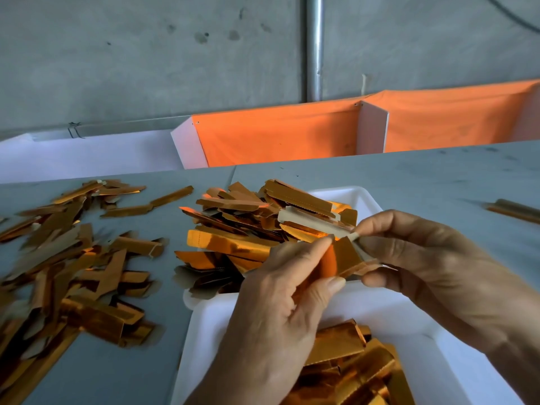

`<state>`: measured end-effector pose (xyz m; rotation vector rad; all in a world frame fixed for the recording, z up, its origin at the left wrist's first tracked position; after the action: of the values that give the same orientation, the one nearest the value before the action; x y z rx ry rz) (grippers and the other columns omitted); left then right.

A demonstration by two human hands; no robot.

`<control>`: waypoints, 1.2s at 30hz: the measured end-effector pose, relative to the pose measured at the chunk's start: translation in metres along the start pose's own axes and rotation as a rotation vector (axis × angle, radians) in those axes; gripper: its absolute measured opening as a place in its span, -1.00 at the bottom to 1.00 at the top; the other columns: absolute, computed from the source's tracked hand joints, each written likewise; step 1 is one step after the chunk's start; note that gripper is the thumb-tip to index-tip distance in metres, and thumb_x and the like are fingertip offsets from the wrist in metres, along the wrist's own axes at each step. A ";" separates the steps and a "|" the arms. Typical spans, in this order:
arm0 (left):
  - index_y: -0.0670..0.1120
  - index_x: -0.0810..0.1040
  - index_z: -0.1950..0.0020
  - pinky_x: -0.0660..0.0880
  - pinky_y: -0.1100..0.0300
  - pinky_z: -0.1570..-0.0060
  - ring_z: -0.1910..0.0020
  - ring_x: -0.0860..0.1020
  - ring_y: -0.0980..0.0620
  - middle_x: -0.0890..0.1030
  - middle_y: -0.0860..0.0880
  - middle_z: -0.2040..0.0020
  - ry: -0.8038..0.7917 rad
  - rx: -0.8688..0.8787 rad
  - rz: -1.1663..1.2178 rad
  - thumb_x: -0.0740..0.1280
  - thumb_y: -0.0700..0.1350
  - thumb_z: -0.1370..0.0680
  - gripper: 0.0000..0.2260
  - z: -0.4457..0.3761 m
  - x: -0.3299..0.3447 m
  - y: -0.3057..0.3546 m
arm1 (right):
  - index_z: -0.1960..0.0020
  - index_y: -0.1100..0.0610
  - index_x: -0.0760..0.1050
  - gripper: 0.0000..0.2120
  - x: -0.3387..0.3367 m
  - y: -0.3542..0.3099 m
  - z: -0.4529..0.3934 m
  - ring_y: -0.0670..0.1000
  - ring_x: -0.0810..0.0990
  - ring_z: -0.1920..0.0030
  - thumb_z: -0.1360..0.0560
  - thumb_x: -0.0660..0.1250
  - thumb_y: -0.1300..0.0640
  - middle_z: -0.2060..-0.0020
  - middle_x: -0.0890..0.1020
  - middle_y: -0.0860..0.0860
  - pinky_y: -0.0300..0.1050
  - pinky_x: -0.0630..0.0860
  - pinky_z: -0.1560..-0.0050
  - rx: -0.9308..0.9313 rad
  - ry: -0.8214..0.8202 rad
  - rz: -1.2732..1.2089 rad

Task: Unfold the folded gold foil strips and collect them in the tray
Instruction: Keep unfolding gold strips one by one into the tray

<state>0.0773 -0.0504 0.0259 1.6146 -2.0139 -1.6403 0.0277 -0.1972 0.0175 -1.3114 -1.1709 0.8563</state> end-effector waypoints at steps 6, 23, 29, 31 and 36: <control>0.38 0.43 -0.19 0.34 0.60 -0.01 -0.19 0.40 0.43 0.49 0.38 -0.15 0.009 0.013 0.014 0.25 0.20 -0.51 -0.75 0.001 -0.003 0.003 | 0.25 0.05 0.61 -0.89 0.004 -0.008 0.002 -0.03 0.61 0.34 -0.22 0.46 0.09 0.32 0.62 0.06 -0.27 0.55 0.32 -0.072 -0.028 0.018; 0.30 0.49 -0.20 0.41 0.53 0.01 -0.20 0.45 0.31 0.52 0.31 -0.13 -0.001 0.073 0.033 0.30 0.07 -0.48 -0.70 0.003 -0.005 0.006 | 0.17 0.10 0.58 -0.92 0.009 -0.023 0.009 0.06 0.65 0.29 -0.34 0.41 0.13 0.30 0.63 0.10 -0.19 0.58 0.25 -0.170 -0.118 0.286; 0.31 0.35 -0.30 0.54 0.27 -0.05 -0.24 0.44 0.24 0.48 0.30 -0.17 -0.004 0.091 -0.032 0.29 0.09 -0.46 -0.58 0.003 -0.001 0.004 | 0.28 0.01 0.49 -0.87 0.011 -0.016 0.008 -0.03 0.43 0.52 -0.31 0.33 0.24 0.53 0.44 0.01 -0.32 0.42 0.44 -0.148 -0.065 0.370; 0.29 0.34 -0.32 0.54 0.22 -0.08 -0.25 0.44 0.22 0.48 0.30 -0.17 0.003 0.117 -0.063 0.28 0.09 -0.47 -0.58 0.004 -0.001 0.006 | 0.25 0.01 0.51 -0.88 0.010 -0.014 0.008 -0.01 0.43 0.52 -0.31 0.35 0.22 0.51 0.45 0.04 -0.32 0.41 0.43 -0.133 -0.073 0.318; 0.28 0.33 -0.32 0.56 0.22 -0.04 -0.23 0.44 0.25 0.48 0.32 -0.16 0.038 0.135 -0.055 0.30 0.03 -0.48 -0.57 0.003 -0.006 0.009 | 0.06 0.21 0.58 -0.74 0.010 -0.003 0.004 0.04 0.49 0.43 -0.31 0.38 0.09 0.35 0.50 0.12 -0.17 0.49 0.41 0.044 -0.222 -0.114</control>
<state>0.0720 -0.0451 0.0348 1.7457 -2.1222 -1.5071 0.0258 -0.1871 0.0216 -1.1232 -1.3791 0.9563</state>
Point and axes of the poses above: each hand's wrist, its own z-axis away from the middle knuckle, its own x-axis out of the palm, y = z × x, the point moved 7 cm from there along -z, towards the middle knuckle
